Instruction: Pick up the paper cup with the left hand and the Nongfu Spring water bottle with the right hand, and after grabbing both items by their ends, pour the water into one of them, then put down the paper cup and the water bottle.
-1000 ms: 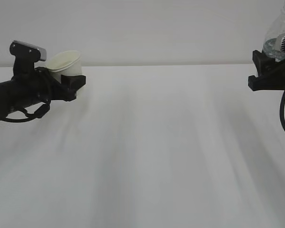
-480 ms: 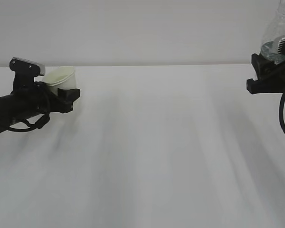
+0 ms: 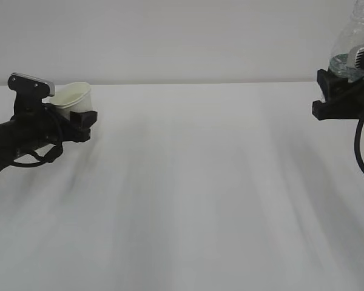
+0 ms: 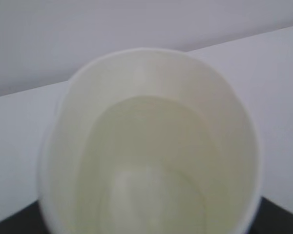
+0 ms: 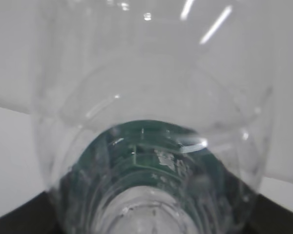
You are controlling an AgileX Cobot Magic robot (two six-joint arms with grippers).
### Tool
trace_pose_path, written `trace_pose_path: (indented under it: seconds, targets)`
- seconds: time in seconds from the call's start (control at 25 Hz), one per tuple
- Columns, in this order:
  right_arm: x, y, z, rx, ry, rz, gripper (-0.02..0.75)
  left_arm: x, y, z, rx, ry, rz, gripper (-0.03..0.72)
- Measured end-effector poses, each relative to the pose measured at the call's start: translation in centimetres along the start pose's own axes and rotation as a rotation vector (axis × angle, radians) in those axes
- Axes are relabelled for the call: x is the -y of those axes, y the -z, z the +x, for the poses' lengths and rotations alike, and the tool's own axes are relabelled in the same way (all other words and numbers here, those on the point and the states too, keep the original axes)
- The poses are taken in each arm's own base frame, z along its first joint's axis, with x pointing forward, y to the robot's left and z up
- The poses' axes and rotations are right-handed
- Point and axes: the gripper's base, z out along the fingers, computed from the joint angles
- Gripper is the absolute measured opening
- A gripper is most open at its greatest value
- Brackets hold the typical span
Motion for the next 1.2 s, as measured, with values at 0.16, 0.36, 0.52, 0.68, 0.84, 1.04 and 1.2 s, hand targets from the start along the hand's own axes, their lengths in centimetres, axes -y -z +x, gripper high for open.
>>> trace_pose_path:
  seconds: [0.16,0.36,0.52,0.68,0.84,1.04,1.2]
  targets:
    - [0.0,0.0,0.0,-0.001,-0.026,0.000,0.438,-0.1,-0.3,0.9,0.006,0.005,-0.012,0.429]
    - [0.0,0.0,0.0,-0.001,-0.044,0.000,0.438,-0.1,-0.8,2.8,0.010,0.023,-0.011,0.429]
    - [0.0,0.0,0.0,-0.002,-0.046,-0.001,0.438,-0.4,-1.0,3.5,0.043,0.046,-0.038,0.429]
    - [0.0,0.0,0.0,-0.003,-0.047,-0.003,0.438,-0.5,-1.1,3.9,0.048,0.025,-0.052,0.429]
    - [0.0,0.0,0.0,-0.003,-0.049,-0.003,0.438,-0.8,-1.1,3.9,0.065,-0.002,-0.080,0.429]
    - [0.0,0.0,0.0,-0.003,-0.051,-0.003,0.438,-1.1,-1.2,5.0,0.091,0.009,-0.119,0.428]
    - [0.0,0.0,0.0,-0.004,-0.051,-0.003,0.438,-1.1,-1.4,5.9,0.089,0.013,-0.125,0.426]
